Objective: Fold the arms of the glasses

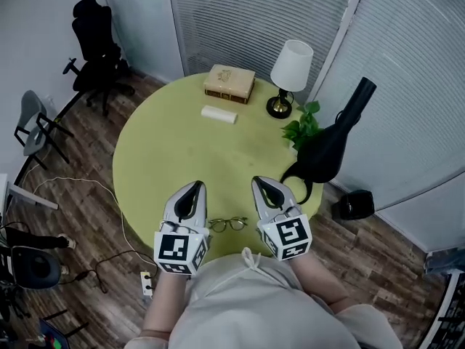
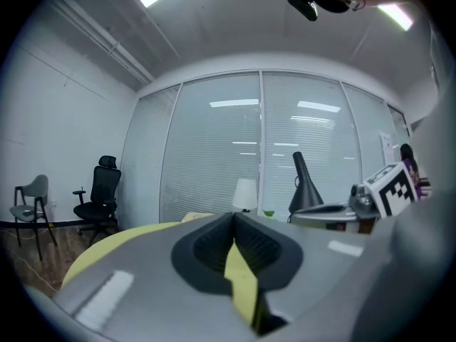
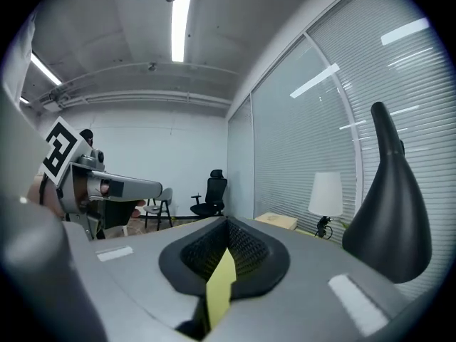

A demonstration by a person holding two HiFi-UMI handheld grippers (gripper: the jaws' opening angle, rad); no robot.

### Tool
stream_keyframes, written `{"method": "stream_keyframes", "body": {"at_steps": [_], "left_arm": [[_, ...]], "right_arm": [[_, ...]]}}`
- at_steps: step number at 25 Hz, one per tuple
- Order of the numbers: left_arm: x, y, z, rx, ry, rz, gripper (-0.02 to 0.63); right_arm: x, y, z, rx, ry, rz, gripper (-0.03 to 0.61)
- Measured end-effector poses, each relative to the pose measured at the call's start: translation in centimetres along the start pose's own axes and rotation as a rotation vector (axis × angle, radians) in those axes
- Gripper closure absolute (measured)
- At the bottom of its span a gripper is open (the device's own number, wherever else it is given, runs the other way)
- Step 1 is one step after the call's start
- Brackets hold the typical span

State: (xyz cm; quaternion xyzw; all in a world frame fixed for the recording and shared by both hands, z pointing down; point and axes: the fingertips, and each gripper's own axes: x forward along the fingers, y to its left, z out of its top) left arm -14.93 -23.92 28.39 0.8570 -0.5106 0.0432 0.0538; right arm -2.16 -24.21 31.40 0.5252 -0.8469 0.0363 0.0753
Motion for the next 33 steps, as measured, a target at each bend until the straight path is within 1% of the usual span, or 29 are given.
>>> {"method": "stream_keyframes", "body": {"at_steps": [4, 9, 15, 20, 27, 33], "left_arm": [[-0.1, 0.5, 0.5, -0.007, -0.005, 0.008, 0.607], [0.1, 0.5, 0.4, -0.027, -0.012, 0.013, 0.607], [0.1, 0.6, 0.2, -0.037, 0.004, 0.01, 0.607], [-0.1, 0.4, -0.4, -0.035, 0.014, 0.015, 0.607], [0.6, 0.4, -1.3, -0.039, 0.029, 0.028, 0.607], [0.7, 0.4, -1.8, -0.039, 0.037, 0.032, 0.607]], "right_arm": [[0.1, 0.2, 0.6, -0.011, -0.003, 0.0, 0.58], [0.3, 0.3, -0.1, -0.025, 0.011, 0.014, 0.58], [0.6, 0.6, -0.4, -0.021, 0.031, 0.018, 0.58], [0.3, 0.8, -1.0, -0.033, 0.047, 0.007, 0.578], [0.6, 0.6, -1.3, -0.018, 0.045, 0.025, 0.578], [0.7, 0.8, -1.5, -0.026, 0.045, 0.036, 0.578]]}}
